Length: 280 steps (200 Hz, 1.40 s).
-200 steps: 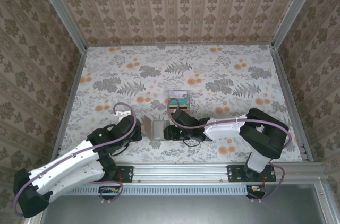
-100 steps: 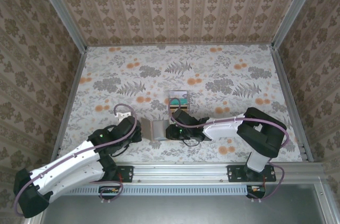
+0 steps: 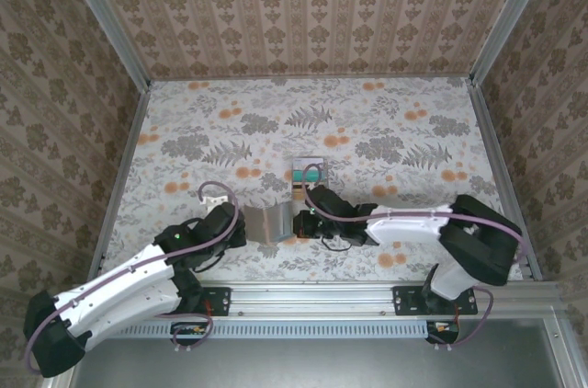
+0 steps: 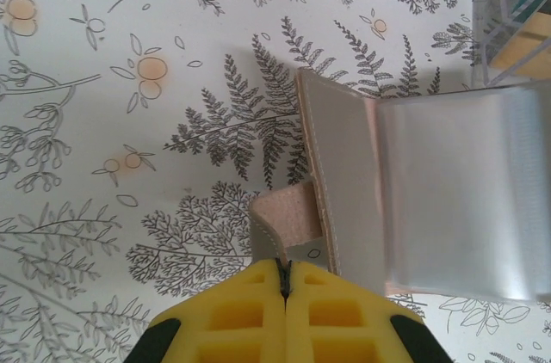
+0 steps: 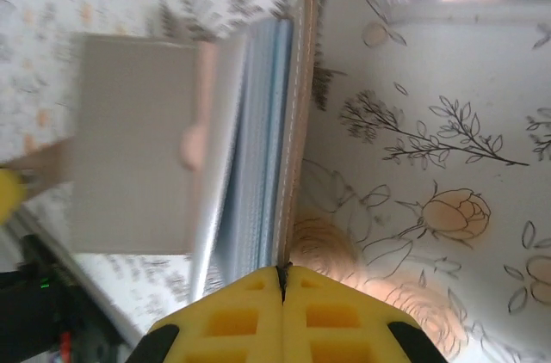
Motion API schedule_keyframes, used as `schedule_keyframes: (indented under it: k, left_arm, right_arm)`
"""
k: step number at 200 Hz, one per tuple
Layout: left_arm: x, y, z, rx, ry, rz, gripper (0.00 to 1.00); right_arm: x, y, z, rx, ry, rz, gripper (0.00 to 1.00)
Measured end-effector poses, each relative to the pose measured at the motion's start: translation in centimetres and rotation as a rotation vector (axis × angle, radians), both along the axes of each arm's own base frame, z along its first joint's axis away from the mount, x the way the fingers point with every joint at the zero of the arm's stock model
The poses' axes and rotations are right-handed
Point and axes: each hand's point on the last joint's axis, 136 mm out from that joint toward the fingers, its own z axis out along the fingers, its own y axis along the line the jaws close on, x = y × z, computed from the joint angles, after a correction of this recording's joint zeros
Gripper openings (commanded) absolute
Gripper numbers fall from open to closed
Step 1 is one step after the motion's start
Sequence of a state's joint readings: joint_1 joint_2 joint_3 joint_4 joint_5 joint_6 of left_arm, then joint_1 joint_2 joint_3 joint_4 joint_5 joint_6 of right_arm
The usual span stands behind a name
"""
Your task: Take the credit cards out of the card holder
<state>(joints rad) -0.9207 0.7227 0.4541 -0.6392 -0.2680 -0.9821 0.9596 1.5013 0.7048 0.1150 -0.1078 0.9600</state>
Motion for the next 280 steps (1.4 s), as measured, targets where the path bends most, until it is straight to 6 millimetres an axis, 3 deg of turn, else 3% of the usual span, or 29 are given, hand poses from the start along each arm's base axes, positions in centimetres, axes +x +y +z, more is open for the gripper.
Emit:
schedule_keyframes:
  k: [43, 65, 164, 198, 238, 280]
  left_arm:
    - [0.3, -1.5, -2.0, 0.008, 0.06, -0.026, 0.0]
    - [0.4, -2.2, -2.9, 0.016, 0.089, -0.04, 0.0]
    - [0.7, -2.3, -3.5, 0.012, 0.096, -0.046, 0.0]
    - [0.5, -2.2, -3.5, 0.012, 0.086, -0.067, 0.52]
    - [0.6, -2.5, -1.0, -0.059, 0.011, -0.103, 0.61]
    - [0.3, -4.6, 2.1, -0.211, -0.053, -0.171, 0.59]
  right_arm:
    - [0.3, -0.2, 7.0, 0.038, -0.115, 0.047, 0.0]
    - [0.6, 0.1, 8.4, 0.039, -0.139, 0.062, 0.0]
    - [-0.2, -2.2, 4.7, -0.085, -0.086, 0.048, 0.0]
    - [-1.3, -4.2, 1.0, -0.152, -0.053, 0.038, 0.0]
    - [-2.3, -5.8, -2.7, -0.179, -0.02, 0.02, 0.0]
    - [-1.9, -4.8, -2.6, -0.139, -0.037, 0.015, 0.0]
